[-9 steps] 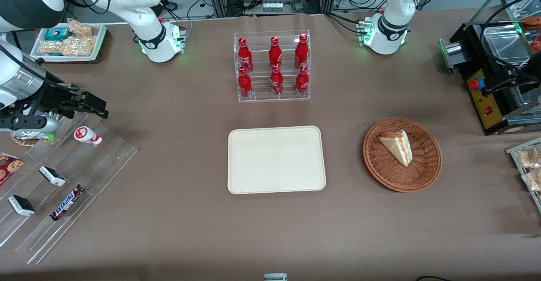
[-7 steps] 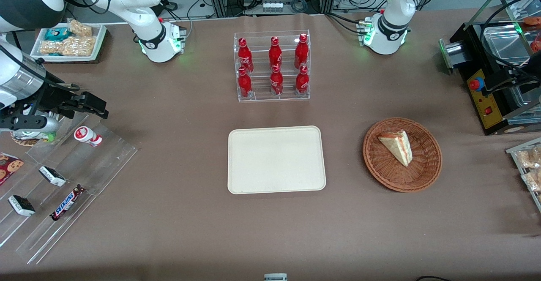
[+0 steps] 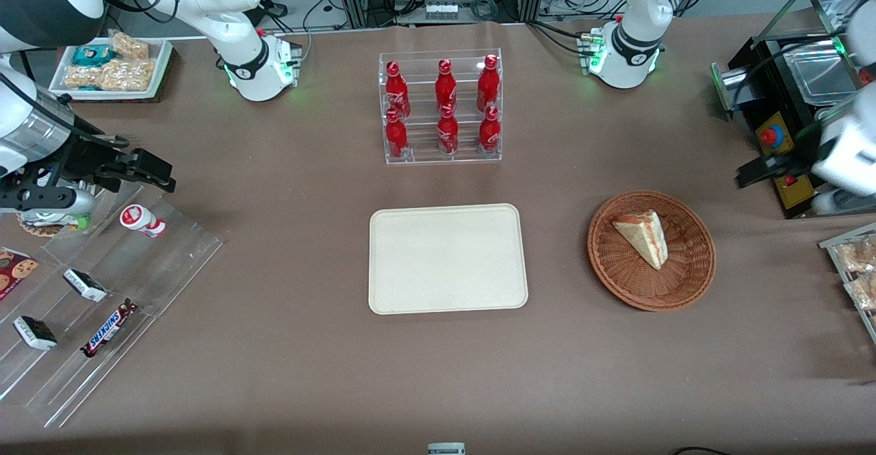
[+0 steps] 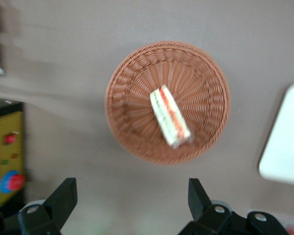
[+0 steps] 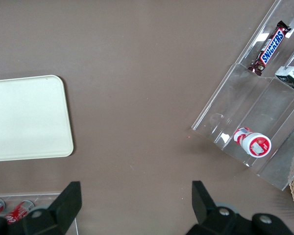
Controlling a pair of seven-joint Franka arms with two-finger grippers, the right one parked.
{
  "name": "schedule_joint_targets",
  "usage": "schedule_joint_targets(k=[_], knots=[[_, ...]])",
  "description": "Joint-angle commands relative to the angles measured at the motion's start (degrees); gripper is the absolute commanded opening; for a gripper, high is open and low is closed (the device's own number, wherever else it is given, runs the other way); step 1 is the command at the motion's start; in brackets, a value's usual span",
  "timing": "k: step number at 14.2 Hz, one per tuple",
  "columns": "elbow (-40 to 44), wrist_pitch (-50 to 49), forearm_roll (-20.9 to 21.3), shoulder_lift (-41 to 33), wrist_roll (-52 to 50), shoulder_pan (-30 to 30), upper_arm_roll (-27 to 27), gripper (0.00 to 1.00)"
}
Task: Place sandwich from basket to tray
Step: 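Move the left gripper over the sandwich in the wicker basket, then lower the left gripper and close it on the wrapped sandwich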
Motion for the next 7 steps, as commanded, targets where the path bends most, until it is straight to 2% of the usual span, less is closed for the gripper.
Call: schedule_joint_targets(k=[1, 4, 7], knots=[[-11.8, 12.2, -0.1, -1.5, -16.0, -4.2, 0.2, 1.0], [-21.7, 25.0, -0.4, -0.7, -25.7, -5.2, 0.0, 1.0], [-22.9, 28.6, -0.8, 4.6, -26.6, -5.5, -0.1, 1.0]])
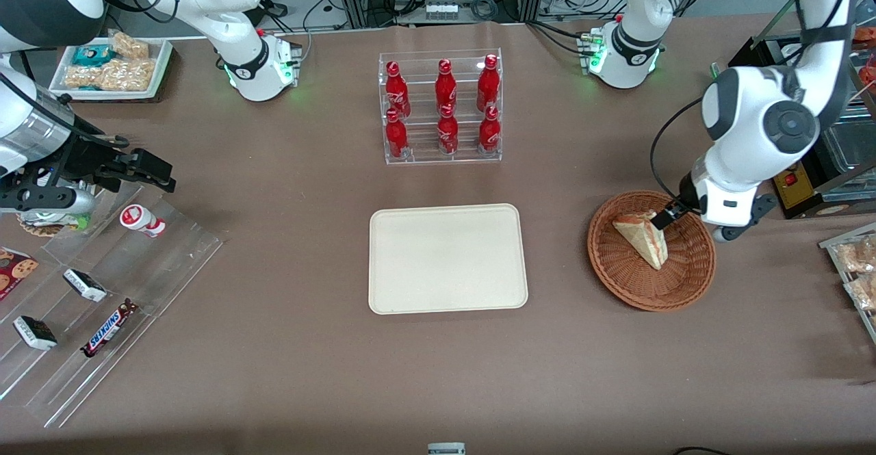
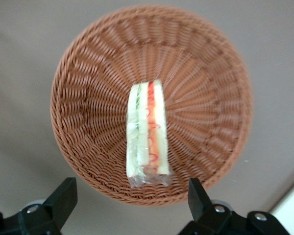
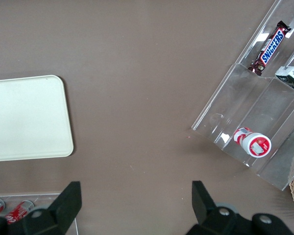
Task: Place sandwich from basket to tray
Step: 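Lower the left gripper and close it on the wrapped sandwich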
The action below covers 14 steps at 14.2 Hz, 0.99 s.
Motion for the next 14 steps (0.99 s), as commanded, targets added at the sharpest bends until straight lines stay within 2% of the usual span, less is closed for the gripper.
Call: schedule_joint_targets(k=[1, 4, 5, 6, 8, 9, 10, 11, 14], knots=[[-0.4, 2.8, -0.9, 3.7, -1.5, -0.6, 0.3, 1.0], [-0.4, 4.2, -0.9, 7.0, -1.3, -1.4, 0.3, 0.98], [-0.1, 4.7, -0.9, 8.0, -1.4, -1.4, 0.3, 0.89], [0.0, 5.3, -0.9, 8.5, -1.4, -1.4, 0.3, 0.65], [0.0, 5.4, -0.9, 9.0, -1.3, -1.8, 0.2, 0.28], [0.3, 5.4, -0.9, 9.0, -0.8, -1.8, 0.2, 0.13], [1.7, 5.0, -0.9, 9.2, -0.6, -1.7, 0.2, 0.04], [3.0, 4.7, -0.9, 9.3, -0.6, -1.9, 0.2, 0.0], [5.7, 1.5, -0.2, 7.5, -0.4, -2.2, 0.2, 0.0]])
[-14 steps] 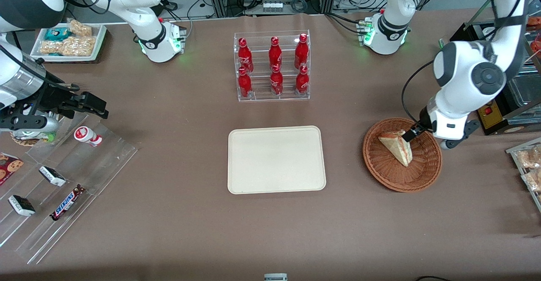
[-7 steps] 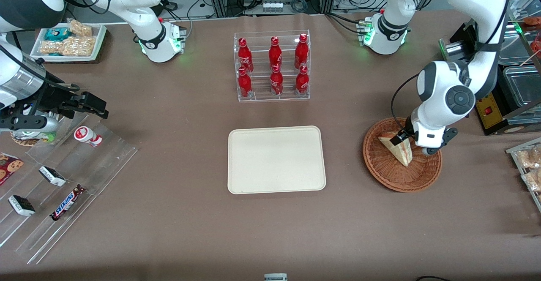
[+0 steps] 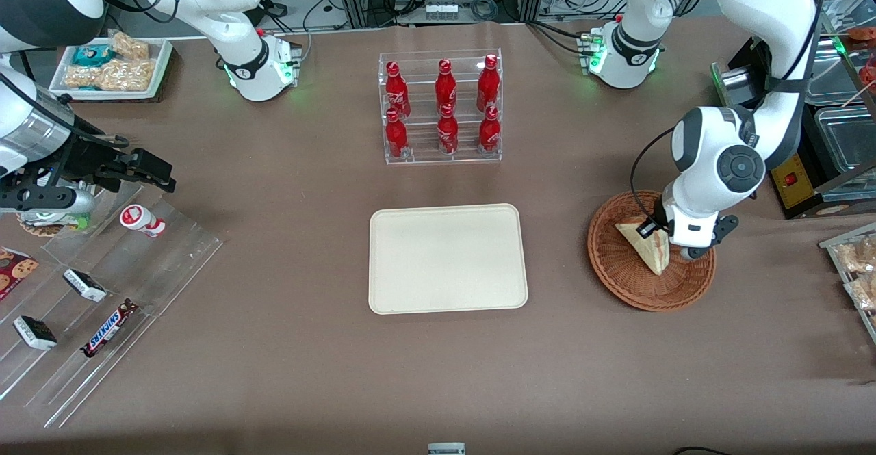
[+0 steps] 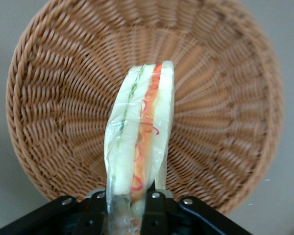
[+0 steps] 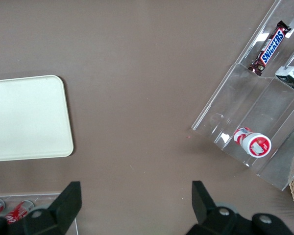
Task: Place sandwich from basket to tray
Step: 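Lower the left gripper and close it on the wrapped sandwich, then lift the sandwich and carry it over the cream tray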
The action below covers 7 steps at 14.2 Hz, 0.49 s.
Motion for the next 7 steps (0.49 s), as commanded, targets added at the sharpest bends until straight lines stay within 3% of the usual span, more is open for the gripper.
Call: schedule_joint_targets(k=[1, 4, 7], knots=[[5.7, -7.6, 0.0, -1.8, 0.3, -1.1, 0.3, 0.0], [20.3, -22.7, -0.2, 0.0, 1.5, -6.0, -1.6, 0.0], [29.2, -24.3, -0.4, 6.0, 1.5, -14.4, -3.1, 0.0]])
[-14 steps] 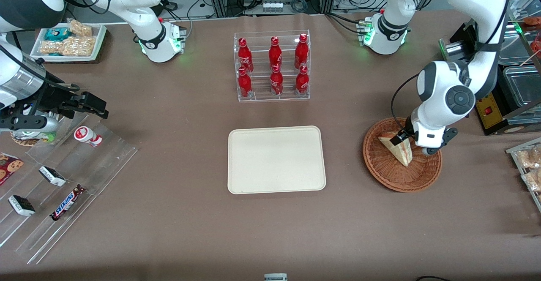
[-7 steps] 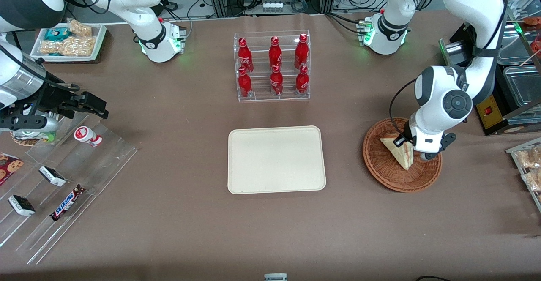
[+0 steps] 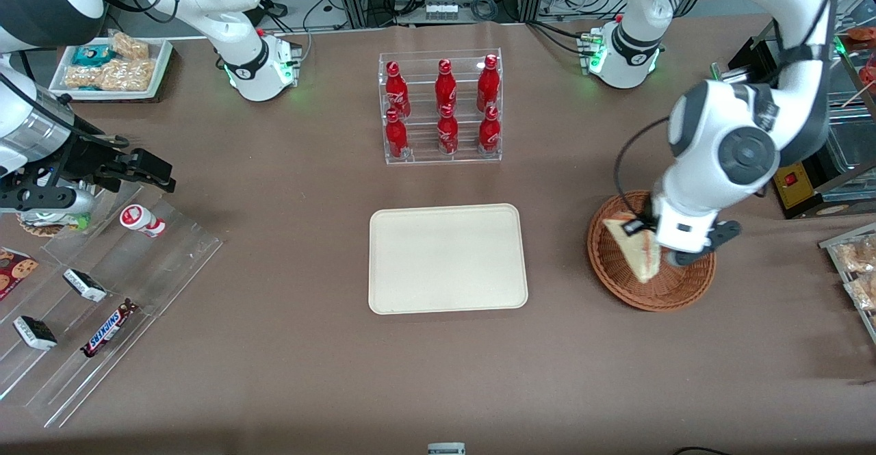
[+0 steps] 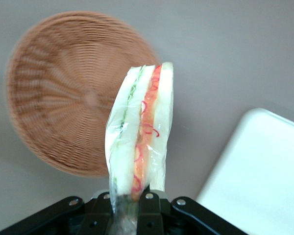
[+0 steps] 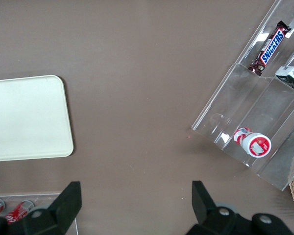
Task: Place sandwich from basket to tray
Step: 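Lift the sandwich and carry it over the cream tray, then lower the sandwich onto the tray and open the left gripper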
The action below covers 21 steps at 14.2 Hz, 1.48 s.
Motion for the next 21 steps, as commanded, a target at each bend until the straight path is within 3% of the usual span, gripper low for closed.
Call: schedule_joint_targets(k=[1, 5, 8, 11, 12, 13, 14, 15, 17, 21], knots=[[9.2, -1.3, -0.6, 8.7, -0.6, -8.4, -0.5, 0.0], [19.3, 2.3, -0.3, 20.1, -4.6, -17.6, -0.5, 0.0], [20.5, 9.9, 0.2, 25.0, -5.4, -22.6, -0.1, 0.0], [20.5, 13.6, 2.8, 27.9, -6.7, -23.7, -0.1, 0.0], [20.5, 14.9, 3.3, 28.8, -7.5, -23.9, -0.1, 0.06], [20.5, 15.3, 4.8, 29.3, -7.6, -24.1, -0.2, 0.22], [20.4, 15.3, 5.5, 29.4, -7.7, -24.1, -0.3, 0.55], [20.3, 15.3, 5.5, 29.3, -7.9, -24.0, -0.3, 0.77], [20.4, 15.2, 5.9, 28.8, -11.2, -23.9, -0.2, 1.0], [20.1, 9.2, 4.9, 20.6, -10.8, -18.9, -0.3, 1.0]])
